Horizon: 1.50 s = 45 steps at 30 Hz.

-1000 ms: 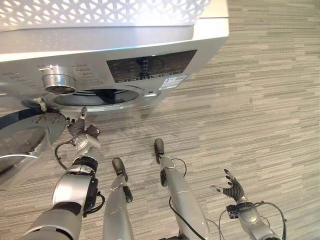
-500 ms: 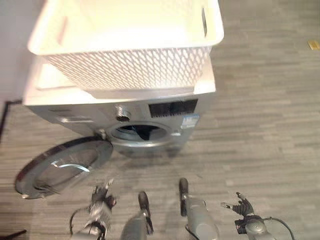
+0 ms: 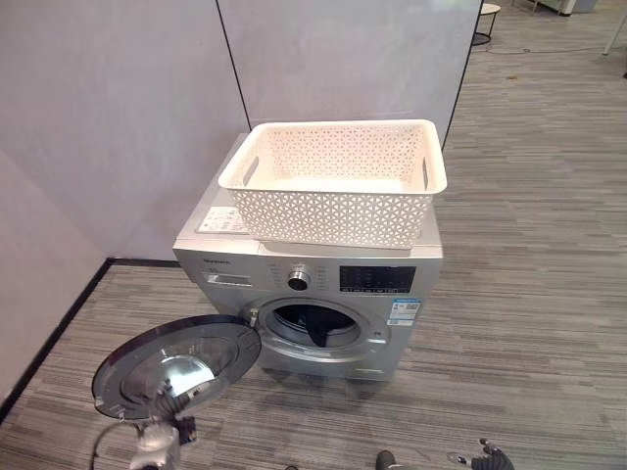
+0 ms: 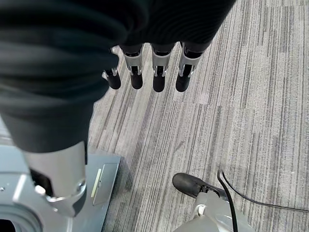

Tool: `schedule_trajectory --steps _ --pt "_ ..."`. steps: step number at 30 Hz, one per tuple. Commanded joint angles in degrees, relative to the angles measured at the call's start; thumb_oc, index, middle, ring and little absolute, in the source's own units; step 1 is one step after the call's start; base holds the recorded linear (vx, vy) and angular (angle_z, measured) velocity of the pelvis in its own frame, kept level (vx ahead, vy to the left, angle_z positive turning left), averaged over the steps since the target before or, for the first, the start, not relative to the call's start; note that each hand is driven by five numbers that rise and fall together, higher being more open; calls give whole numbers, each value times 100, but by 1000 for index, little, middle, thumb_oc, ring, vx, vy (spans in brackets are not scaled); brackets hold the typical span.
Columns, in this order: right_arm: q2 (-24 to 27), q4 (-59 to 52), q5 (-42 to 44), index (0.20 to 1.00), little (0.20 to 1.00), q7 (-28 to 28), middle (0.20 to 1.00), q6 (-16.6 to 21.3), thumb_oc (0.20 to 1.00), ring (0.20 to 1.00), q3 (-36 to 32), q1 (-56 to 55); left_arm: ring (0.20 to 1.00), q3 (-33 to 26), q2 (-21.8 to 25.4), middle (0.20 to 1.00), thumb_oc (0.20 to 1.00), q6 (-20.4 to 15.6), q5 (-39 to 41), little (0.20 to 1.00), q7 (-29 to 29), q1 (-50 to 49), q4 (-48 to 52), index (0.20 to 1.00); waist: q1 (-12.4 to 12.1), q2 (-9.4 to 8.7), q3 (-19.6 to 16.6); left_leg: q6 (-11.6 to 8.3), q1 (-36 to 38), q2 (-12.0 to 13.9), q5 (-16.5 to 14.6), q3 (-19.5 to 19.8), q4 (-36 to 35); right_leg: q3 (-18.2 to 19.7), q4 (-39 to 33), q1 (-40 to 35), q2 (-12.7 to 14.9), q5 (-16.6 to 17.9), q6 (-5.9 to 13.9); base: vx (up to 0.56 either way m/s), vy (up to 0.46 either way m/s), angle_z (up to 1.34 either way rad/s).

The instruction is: Grab the laundry basket,head to the washer,open it,put in the laundry and shut it.

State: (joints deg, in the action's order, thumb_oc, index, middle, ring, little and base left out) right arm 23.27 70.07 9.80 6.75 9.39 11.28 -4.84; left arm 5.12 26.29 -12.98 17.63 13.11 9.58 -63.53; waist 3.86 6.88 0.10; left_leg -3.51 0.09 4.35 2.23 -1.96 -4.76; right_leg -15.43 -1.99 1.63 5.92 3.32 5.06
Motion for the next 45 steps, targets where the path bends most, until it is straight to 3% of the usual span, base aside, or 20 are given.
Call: schedule_trajectory --steps 1,3,10,12,14,17,20,23,30,31,33,38,45 --pt "-175 -70 -60 1000 1000 -123 1000 19 1000 1000 -19 214 1000 -364 612 1000 1000 -102 -509 1000 308 576 141 1000 94 -514 396 24 -21 -391 55 -190 -24 325 -129 -5 301 381 341 24 134 1" --pt "-209 -78 -9 1000 1000 -193 1000 31 1000 1000 6 173 1000 -334 1184 1000 1000 -33 -1016 1000 414 880 -14 1000 116 -621 499 67 -92 -418 36 -250 -24 423 -65 92 356 431 385 12 134 -2" --pt "-168 -95 -159 1000 1000 -307 1000 13 1000 1000 225 220 1000 -260 1825 1000 1000 38 -1241 1000 480 1485 -291 1000 125 -810 812 121 -377 -449 87 -343 -24 561 -23 442 419 569 451 -55 61 -6" --pt "-94 -195 -235 1000 1000 -320 1000 33 1000 1000 325 273 1000 -166 2147 1000 1000 71 -1390 1000 514 1790 -440 1000 117 -961 1003 134 -580 -436 142 -378 -24 607 -34 621 420 642 468 -92 57 -5" --pt "-25 -411 -97 1000 1000 -142 1000 153 1000 1000 244 362 1000 41 2448 1000 1000 110 -1995 1000 944 1839 -286 1000 109 -1095 1198 138 -790 -387 214 -380 -24 649 -12 850 391 709 480 -96 28 -14" --pt "15 -473 26 1000 1000 -84 1000 193 1000 1000 213 435 1000 143 2613 1000 1000 199 -2019 1000 920 1992 -250 1000 107 -1221 1280 138 -943 -353 262 -378 -24 686 -28 990 356 773 482 -51 3 -3" --pt "-19 -597 30 1000 1000 -177 1000 177 1000 1000 392 452 1000 280 2989 1000 1000 326 -2103 1000 906 2416 -616 1000 127 -1565 1457 132 -1136 -266 314 -360 -24 682 -88 1142 302 873 501 -2 -1 4" --pt "-42 -676 34 1000 1000 -211 1000 159 1000 1000 498 463 1000 439 2996 1000 1000 401 -2140 1000 761 2559 -785 1000 131 -1657 1477 136 -1160 -253 314 -369 -24 720 -90 1176 278 879 497 12 1 -1" --pt "-32 -815 10 1000 1000 -317 1000 124 1000 1000 561 410 1000 388 2412 1000 1000 452 -1936 1000 264 2162 -929 1000 112 -1620 1497 143 -1060 -254 278 -316 -24 789 -33 1127 258 728 420 22 0 -1" --pt "-22 -834 39 1000 1000 -333 1000 106 1000 1000 504 389 1000 293 1979 1000 1000 462 -1793 1000 165 1857 -823 1000 87 -1485 1489 127 -1016 -243 283 -255 -24 839 21 1099 248 614 366 2 -41 -5" --pt "-10 -839 34 1000 1000 -333 1000 110 1000 1000 483 392 1000 228 1865 1000 1000 448 -1702 1000 132 1764 -842 1000 92 -1445 1474 118 -997 -240 278 -236 -24 864 29 1082 237 587 350 0 -44 1" --pt "152 -797 -166 1000 1000 -310 1000 64 1000 1000 407 493 1000 -2 1042 1000 1000 373 -1352 1000 -43 1130 -872 1000 81 -1183 1287 75 -750 -193 260 -243 -24 896 22 864 184 507 274 4 -53 0" --pt "315 -528 -519 1000 1000 -243 1000 -15 1000 1000 390 646 1000 36 95 1000 1000 350 -934 1000 -120 894 -825 1000 100 -993 1088 -7 -543 -88 309 -211 -24 774 -9 579 74 381 183 -5 -67 0"
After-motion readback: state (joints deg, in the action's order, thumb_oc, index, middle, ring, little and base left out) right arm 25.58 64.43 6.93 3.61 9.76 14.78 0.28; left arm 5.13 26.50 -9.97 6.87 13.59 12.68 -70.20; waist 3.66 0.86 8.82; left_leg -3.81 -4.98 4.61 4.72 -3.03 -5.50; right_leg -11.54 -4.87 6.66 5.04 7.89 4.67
